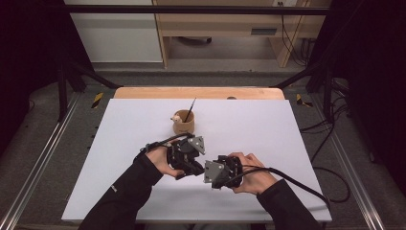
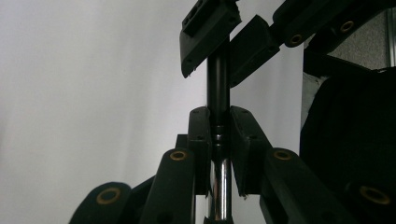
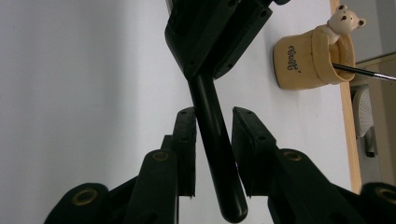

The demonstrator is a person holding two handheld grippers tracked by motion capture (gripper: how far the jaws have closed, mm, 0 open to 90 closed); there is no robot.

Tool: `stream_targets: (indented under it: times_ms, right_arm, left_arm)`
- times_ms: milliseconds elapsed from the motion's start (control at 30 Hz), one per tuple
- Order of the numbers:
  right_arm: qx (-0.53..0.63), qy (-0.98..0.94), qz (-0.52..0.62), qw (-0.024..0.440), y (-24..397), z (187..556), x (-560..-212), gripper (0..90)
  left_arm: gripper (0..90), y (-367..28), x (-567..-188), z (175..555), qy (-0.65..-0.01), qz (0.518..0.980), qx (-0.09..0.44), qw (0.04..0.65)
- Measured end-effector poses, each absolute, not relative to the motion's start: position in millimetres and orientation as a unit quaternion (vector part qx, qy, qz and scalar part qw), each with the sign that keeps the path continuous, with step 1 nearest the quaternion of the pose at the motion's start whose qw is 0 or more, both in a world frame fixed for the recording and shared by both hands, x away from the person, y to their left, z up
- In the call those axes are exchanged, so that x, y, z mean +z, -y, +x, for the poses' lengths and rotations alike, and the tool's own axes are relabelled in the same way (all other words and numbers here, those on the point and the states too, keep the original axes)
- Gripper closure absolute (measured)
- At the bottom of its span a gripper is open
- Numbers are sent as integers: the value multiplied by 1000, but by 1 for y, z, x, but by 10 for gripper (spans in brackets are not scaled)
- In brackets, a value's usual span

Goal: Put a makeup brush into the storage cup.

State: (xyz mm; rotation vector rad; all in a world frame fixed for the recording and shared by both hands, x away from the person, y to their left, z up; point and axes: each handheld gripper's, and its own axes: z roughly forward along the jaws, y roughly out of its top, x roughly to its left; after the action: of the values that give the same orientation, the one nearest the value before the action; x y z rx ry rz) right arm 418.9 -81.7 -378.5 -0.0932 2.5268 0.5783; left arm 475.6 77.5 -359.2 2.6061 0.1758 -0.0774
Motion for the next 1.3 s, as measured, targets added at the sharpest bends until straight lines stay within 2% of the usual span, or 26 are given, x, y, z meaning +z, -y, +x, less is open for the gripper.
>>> stream_targets:
  times_ms: [567,1000,1300]
  right_arm:
    - [205,-943,-54,255,82,420,-379,769]
    - [222,-944,-48,240,83,420,-377,794]
    - [224,-945,-24,236,86,422,-375,794]
  left_arm:
    - [782,-77,-357,473,-50,963,-21,265]
    - [738,-80,-357,473,-48,960,-6,276]
    - [477,-92,-351,473,-44,954,41,295]
